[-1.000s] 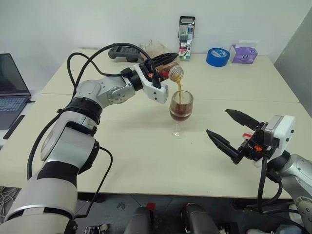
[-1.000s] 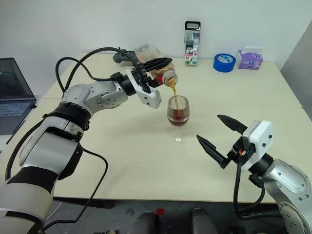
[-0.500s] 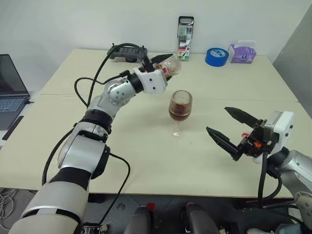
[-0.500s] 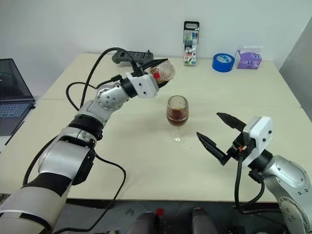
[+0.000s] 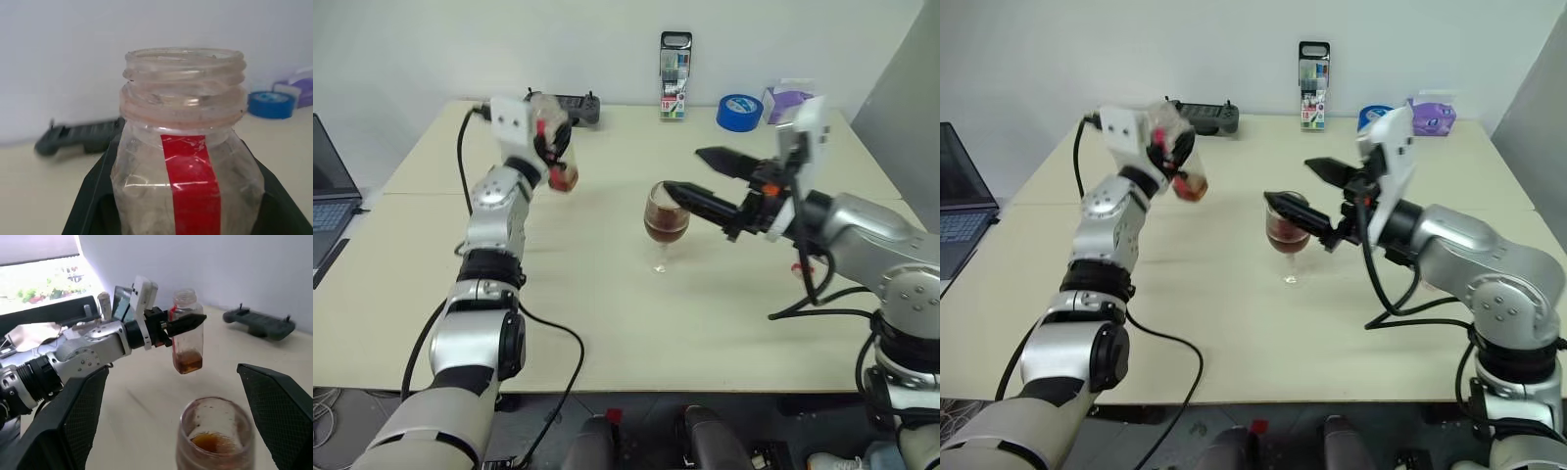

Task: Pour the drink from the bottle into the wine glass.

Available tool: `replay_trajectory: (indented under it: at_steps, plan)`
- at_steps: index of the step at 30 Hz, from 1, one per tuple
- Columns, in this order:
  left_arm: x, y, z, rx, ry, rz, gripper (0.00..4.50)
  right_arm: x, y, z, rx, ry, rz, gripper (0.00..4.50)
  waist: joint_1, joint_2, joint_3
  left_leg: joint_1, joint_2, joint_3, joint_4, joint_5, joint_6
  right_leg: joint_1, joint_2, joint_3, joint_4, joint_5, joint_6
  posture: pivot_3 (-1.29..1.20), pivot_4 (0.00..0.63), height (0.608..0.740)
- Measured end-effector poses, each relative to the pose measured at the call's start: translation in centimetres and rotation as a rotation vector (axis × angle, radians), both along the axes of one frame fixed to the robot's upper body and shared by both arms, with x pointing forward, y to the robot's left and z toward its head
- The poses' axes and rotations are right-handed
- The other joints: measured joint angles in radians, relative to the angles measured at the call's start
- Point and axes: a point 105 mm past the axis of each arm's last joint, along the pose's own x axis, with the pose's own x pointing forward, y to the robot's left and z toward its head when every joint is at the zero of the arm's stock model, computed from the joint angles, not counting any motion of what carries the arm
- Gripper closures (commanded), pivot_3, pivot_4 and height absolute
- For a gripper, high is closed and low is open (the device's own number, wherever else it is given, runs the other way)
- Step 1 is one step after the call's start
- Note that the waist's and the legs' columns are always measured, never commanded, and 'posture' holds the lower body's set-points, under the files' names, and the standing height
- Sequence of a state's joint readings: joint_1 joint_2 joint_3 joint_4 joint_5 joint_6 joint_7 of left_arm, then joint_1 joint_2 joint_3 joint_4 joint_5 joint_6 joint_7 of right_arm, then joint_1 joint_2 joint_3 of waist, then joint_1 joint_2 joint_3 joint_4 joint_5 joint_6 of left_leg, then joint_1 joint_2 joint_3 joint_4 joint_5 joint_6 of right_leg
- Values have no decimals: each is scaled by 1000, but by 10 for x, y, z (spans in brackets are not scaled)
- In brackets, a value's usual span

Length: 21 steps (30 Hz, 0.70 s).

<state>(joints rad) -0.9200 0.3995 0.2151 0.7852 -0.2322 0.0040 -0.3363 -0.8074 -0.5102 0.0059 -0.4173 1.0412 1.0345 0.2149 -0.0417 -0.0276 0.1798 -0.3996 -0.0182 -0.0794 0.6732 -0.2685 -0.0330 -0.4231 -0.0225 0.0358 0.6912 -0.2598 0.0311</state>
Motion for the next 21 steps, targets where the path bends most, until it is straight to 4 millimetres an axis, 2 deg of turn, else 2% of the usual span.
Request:
replay_trajectory:
  at_steps: [2, 5, 8, 12, 16, 17, 21]
  plan:
    - [-4, 8, -19, -27, 56, 37, 2607, 9, 15, -1, -3, 61, 7, 0, 2, 0, 0, -1, 0, -1, 2, 0, 0, -1, 0, 0, 0, 0, 0, 0, 150, 740]
    - [-8, 10, -16, -33, 40, 58, 2619, 12, 26, -10, -31, 115, 15, 0, 20, -2, -1, -4, -3, -4, 3, 0, 0, 0, -2, -1, -1, 0, 0, 0, 150, 740]
    - [-11, 13, -12, -18, 21, 77, 2629, 14, 23, -20, -63, 144, -3, 0, 24, -3, -2, -3, -6, -1, 4, 0, 0, 0, -6, 0, -1, 0, 0, 0, 150, 740]
    - [-15, 15, -27, 35, 44, 98, 2629, 13, 22, -24, -79, 155, -8, 0, 21, -3, -2, -2, -5, 0, 4, 0, 0, 0, -6, -1, -1, 0, 0, 0, 150, 740]
    - [-16, 12, -28, 62, 39, 93, 2629, 13, 17, -26, -92, 147, -24, 0, 19, -3, -2, -2, -5, 0, 4, 0, 0, 0, -6, 0, 0, 0, 0, 0, 150, 740]
    - [-16, 13, -28, 61, 39, 96, 1905, 13, 17, -26, -93, 146, -23, 0, 18, -3, -2, -2, -5, 0, 4, 0, 0, 0, -6, -1, 0, 0, 0, 0, 150, 740]
    - [-16, 16, -30, 59, 44, 121, 747, 14, 15, -26, -88, 144, -33, 0, 17, -3, -2, -2, -5, 0, 3, 0, 1, 0, -6, -1, -1, 0, 0, 0, 150, 740]
